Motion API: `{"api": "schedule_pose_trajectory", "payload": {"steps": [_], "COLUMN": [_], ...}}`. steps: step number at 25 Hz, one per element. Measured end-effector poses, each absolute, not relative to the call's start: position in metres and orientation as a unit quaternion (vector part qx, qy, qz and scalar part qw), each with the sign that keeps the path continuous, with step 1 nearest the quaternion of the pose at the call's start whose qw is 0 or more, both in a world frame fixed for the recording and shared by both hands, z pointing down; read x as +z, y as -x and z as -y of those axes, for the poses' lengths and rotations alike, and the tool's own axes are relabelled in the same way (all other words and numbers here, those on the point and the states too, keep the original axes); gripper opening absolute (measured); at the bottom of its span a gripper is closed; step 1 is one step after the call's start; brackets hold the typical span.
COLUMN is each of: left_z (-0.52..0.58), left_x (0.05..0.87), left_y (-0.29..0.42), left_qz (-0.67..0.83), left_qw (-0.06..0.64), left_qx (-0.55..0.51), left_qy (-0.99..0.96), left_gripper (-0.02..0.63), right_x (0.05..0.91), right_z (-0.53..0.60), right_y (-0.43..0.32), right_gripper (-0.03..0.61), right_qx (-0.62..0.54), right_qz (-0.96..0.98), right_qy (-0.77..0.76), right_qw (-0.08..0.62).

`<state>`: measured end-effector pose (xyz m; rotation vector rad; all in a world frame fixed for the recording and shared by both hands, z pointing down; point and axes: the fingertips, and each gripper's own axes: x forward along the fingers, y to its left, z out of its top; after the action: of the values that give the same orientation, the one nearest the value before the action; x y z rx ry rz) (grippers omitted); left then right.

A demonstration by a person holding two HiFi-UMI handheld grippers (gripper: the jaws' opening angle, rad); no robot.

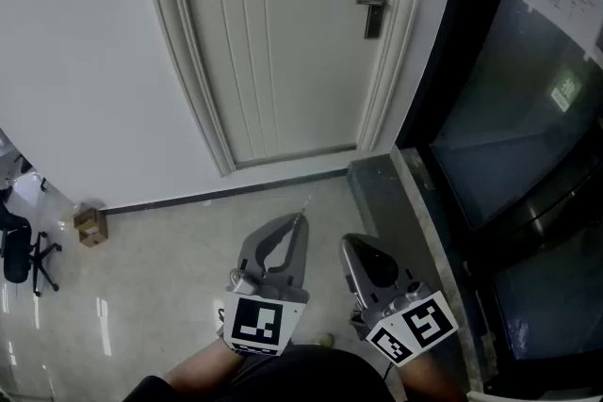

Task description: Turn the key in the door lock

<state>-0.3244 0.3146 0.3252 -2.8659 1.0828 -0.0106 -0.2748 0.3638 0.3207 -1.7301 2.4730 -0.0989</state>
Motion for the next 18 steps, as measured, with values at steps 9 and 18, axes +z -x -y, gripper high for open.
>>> {"api": "schedule_pose_trajectory", "payload": {"steps": [9,18], "left_z": [-0.310,-0.272], "left_x": [0.330,0.321], "left_y": [0.282,0.214], "left_qz": [-0.376,-0.431], "left_qw": [0.109,0.379], "left_qx": [-0.067,-0.232], "left_qy": [0.918,0.785], "left_gripper": [0.009,0.009], "right_x": [0.322,0.332], "right_z": [-0.384,-0.393], "right_y": [0.222,0.161], "right_gripper": [0.015,0.015], "right_qx": [-0.034,-0.053], "right_qz": [-0.811,-0.790], "right_qy": [0.579,0.602], "right_qw": [0.075,0.098]}}
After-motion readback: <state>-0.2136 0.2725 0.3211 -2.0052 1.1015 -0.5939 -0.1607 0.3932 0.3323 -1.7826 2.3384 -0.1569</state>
